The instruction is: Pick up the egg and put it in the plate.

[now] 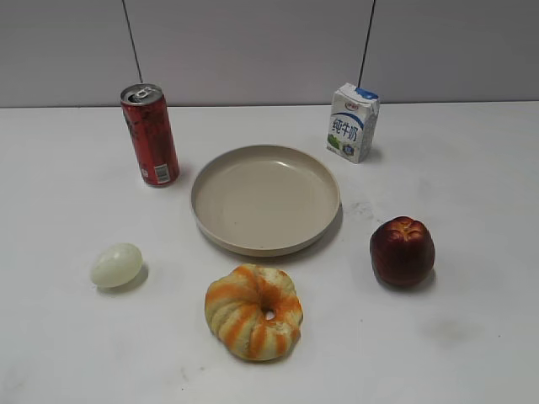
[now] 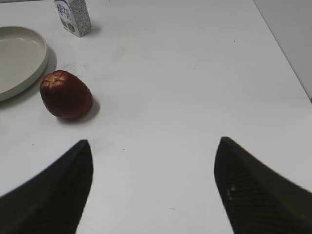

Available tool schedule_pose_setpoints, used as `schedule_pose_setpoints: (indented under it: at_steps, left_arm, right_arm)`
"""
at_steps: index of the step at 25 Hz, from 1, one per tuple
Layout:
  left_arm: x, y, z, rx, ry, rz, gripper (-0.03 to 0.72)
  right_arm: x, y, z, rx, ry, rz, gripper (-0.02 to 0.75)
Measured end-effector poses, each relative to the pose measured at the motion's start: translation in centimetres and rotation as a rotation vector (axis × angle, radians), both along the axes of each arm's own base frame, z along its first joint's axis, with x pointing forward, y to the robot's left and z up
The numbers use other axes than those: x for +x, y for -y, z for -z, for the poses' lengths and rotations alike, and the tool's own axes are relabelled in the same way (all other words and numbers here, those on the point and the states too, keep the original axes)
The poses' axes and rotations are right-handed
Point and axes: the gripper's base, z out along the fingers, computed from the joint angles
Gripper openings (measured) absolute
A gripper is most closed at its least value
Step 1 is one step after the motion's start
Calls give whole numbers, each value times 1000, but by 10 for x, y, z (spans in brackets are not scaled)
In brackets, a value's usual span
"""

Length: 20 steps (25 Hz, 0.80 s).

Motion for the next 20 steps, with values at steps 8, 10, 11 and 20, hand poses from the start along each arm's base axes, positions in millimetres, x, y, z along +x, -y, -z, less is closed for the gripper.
schedule_pose_setpoints:
  at_steps: [8, 10, 11, 20]
  left_arm:
    - [30, 0, -27, -12, 134, -15, 594]
    - [45, 0, -33, -16, 164, -22, 594]
    - [53, 0, -34, -16, 160, -23, 594]
    - [125, 14, -11, -87, -122, 52, 595]
  right_arm:
    - [0, 0, 0, 0, 0, 0, 587]
    - [0, 0, 0, 0, 0, 0, 587]
    - [0, 0, 0, 0, 0, 0, 587]
    - [0, 0, 0, 0, 0, 0, 587]
